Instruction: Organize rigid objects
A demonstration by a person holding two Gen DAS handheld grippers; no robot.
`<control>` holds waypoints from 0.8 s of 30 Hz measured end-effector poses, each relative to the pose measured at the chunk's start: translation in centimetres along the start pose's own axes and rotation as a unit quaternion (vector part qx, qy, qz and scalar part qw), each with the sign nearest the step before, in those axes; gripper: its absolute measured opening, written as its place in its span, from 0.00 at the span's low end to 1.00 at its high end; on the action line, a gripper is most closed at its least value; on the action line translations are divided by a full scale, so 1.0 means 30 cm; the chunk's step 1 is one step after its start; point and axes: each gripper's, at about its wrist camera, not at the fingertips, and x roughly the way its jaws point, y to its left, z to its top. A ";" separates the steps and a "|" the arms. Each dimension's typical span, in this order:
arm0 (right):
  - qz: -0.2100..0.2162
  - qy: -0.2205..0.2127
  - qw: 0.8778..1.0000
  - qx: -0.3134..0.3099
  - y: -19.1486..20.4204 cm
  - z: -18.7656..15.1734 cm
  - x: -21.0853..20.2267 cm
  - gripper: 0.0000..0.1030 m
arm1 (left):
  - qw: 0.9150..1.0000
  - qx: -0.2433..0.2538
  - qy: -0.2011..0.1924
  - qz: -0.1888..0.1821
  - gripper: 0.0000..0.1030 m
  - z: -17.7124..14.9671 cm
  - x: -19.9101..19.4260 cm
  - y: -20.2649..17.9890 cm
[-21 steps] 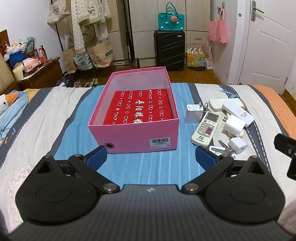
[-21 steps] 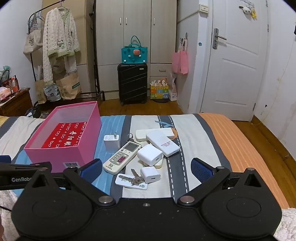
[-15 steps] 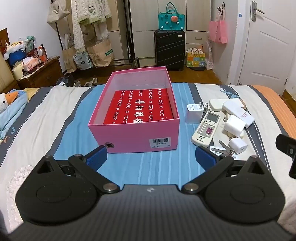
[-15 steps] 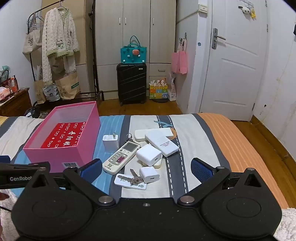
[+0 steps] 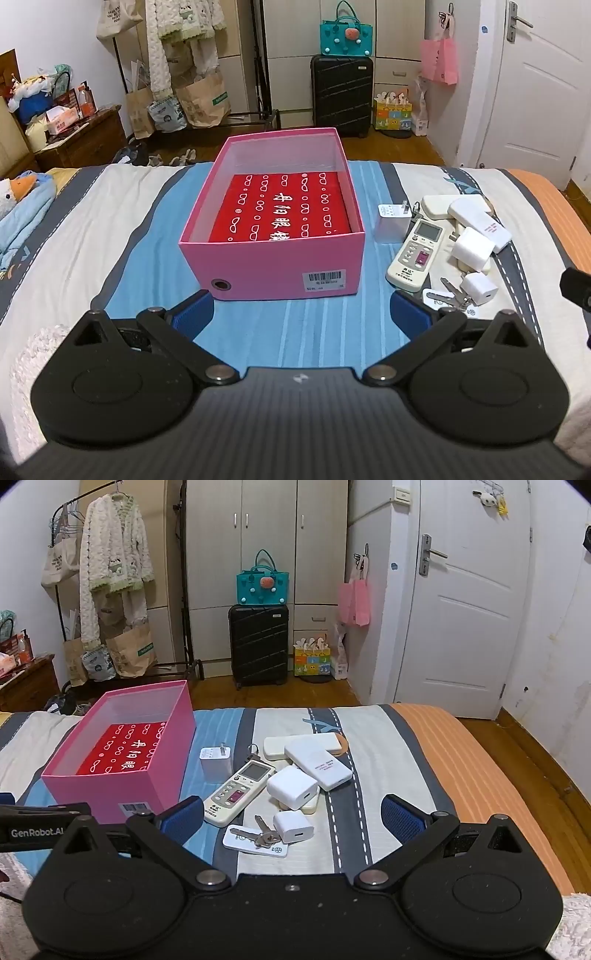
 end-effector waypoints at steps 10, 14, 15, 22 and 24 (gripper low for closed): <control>0.001 0.003 1.000 -0.002 -0.011 -0.010 0.012 1.00 | 1.000 -0.005 0.003 -0.009 1.00 -0.003 -0.005 0.008; -0.001 0.003 1.000 -0.002 -0.007 -0.009 0.011 1.00 | 1.000 -0.006 0.003 -0.011 1.00 -0.004 -0.004 0.014; -0.001 0.003 1.000 -0.001 -0.009 -0.010 0.010 1.00 | 1.000 -0.007 0.003 -0.011 1.00 -0.005 -0.004 0.015; 0.000 0.005 1.000 -0.002 -0.008 -0.009 0.007 1.00 | 1.000 -0.004 0.008 -0.012 1.00 -0.011 0.000 0.011; 0.000 0.007 1.000 -0.001 -0.004 -0.009 0.025 1.00 | 1.000 -0.004 0.010 -0.012 1.00 -0.011 0.004 0.010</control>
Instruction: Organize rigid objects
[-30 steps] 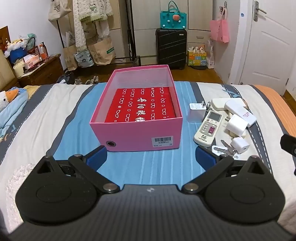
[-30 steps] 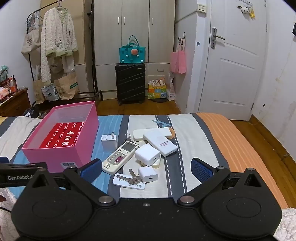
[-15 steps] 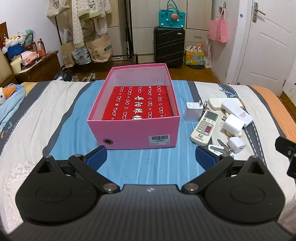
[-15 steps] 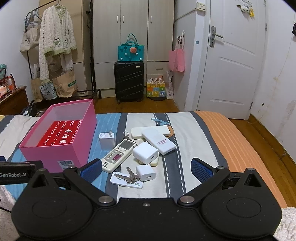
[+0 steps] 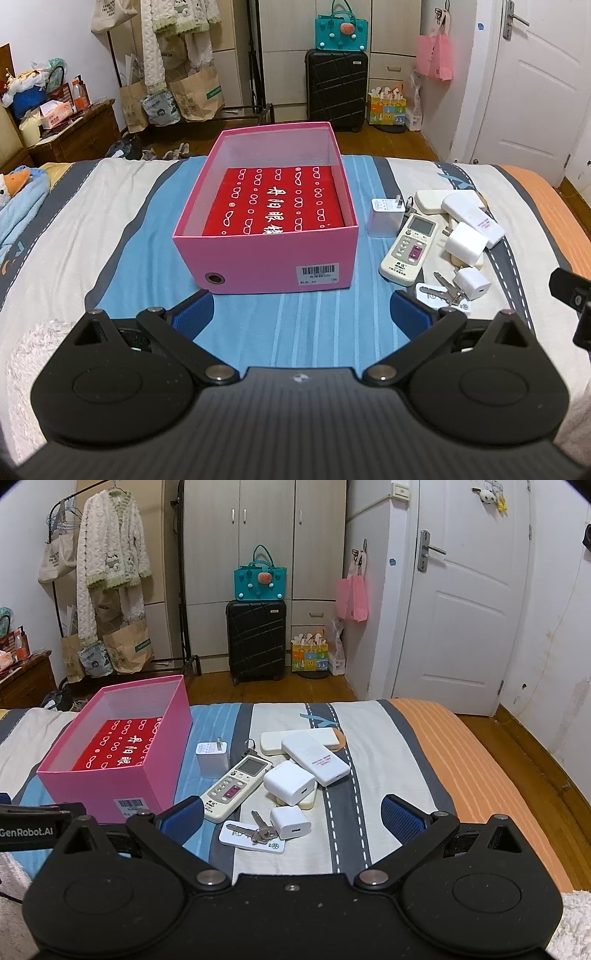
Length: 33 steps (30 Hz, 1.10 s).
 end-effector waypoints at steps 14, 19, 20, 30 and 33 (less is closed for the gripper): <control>-0.009 0.011 1.000 -0.001 -0.001 -0.004 0.017 1.00 | 0.999 0.016 0.029 -0.037 1.00 -0.012 0.019 -0.018; -0.010 0.011 1.000 0.000 -0.005 -0.005 0.016 1.00 | 0.998 0.017 0.038 -0.053 1.00 -0.010 0.018 -0.025; -0.010 0.012 1.000 0.000 -0.004 -0.004 0.016 1.00 | 0.997 0.016 0.039 -0.058 1.00 -0.008 0.020 -0.024; -0.010 0.016 1.000 -0.003 0.001 -0.006 0.016 1.00 | 0.997 0.013 0.043 -0.067 1.00 -0.006 0.021 -0.028; -0.010 0.015 1.000 -0.003 0.002 -0.006 0.016 1.00 | 0.997 0.012 0.044 -0.067 1.00 -0.003 0.019 -0.024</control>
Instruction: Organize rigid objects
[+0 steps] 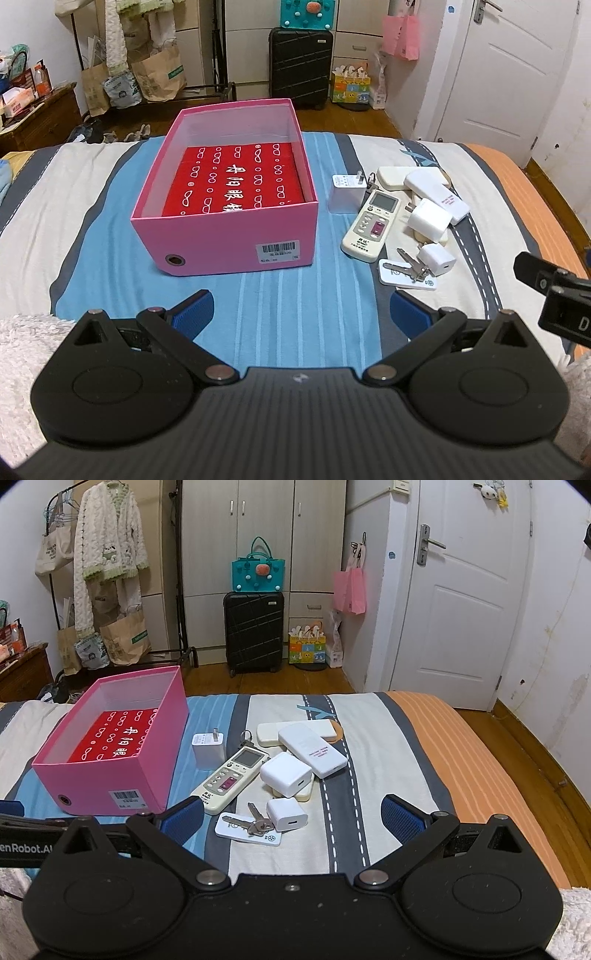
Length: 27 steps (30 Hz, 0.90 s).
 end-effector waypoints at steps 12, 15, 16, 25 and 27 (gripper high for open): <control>0.000 0.000 1.000 0.000 0.000 0.000 0.000 1.00 | 1.000 0.000 0.000 -0.001 1.00 -0.001 0.000 0.003; 0.000 0.000 1.000 0.000 0.001 0.000 -0.001 1.00 | 1.000 0.000 0.000 -0.001 1.00 -0.002 0.000 0.003; 0.000 0.000 1.000 0.000 0.000 0.000 -0.001 1.00 | 1.000 0.000 0.000 -0.001 1.00 -0.002 0.000 0.003; 0.000 0.001 1.000 0.000 0.000 0.001 -0.001 1.00 | 1.000 -0.004 0.001 0.001 1.00 0.000 -0.009 0.015; -0.001 0.000 1.000 0.000 0.001 0.001 0.000 1.00 | 1.000 -0.002 0.000 0.005 1.00 0.003 -0.016 0.024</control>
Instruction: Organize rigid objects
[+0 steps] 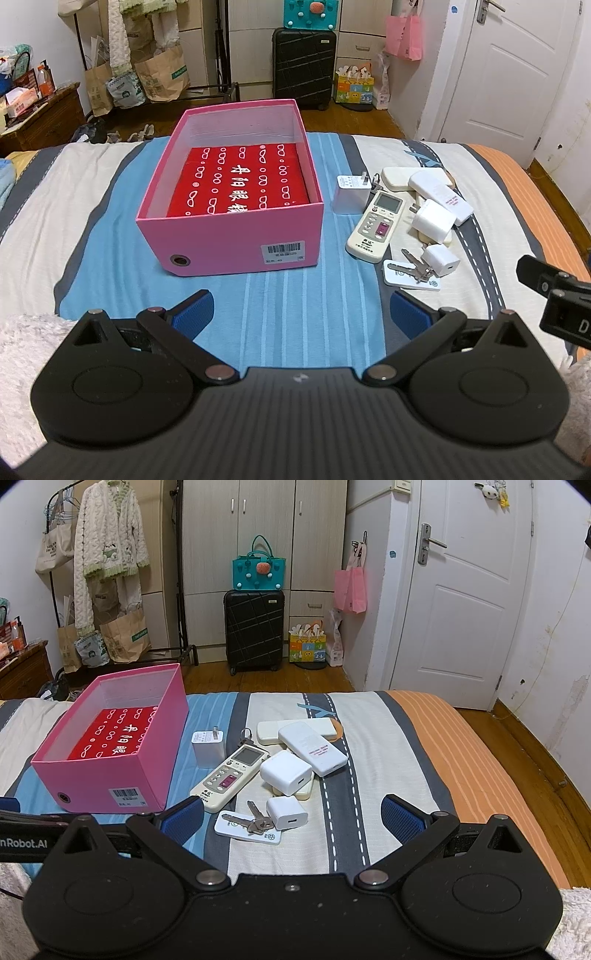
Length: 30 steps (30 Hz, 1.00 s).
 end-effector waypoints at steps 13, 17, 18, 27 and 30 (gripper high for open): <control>0.172 -0.054 0.983 -0.018 -0.018 0.120 -0.012 1.00 | 0.996 0.038 -0.077 0.017 1.00 0.203 -0.101 0.128; 0.178 -0.033 0.982 -0.048 0.003 0.235 0.076 1.00 | 0.998 0.039 -0.048 0.022 1.00 0.352 -0.019 0.191; 0.182 -0.017 0.982 -0.052 0.010 0.267 0.113 1.00 | 0.998 0.042 -0.042 0.022 1.00 0.387 0.004 0.204; 0.209 0.063 0.973 -0.079 0.104 0.350 0.415 0.96 | 1.000 -0.003 0.007 -0.002 0.97 0.635 0.266 0.357; 0.206 0.065 0.973 -0.083 0.129 0.337 0.504 0.93 | 0.999 -0.038 0.009 0.007 0.94 0.639 0.351 0.422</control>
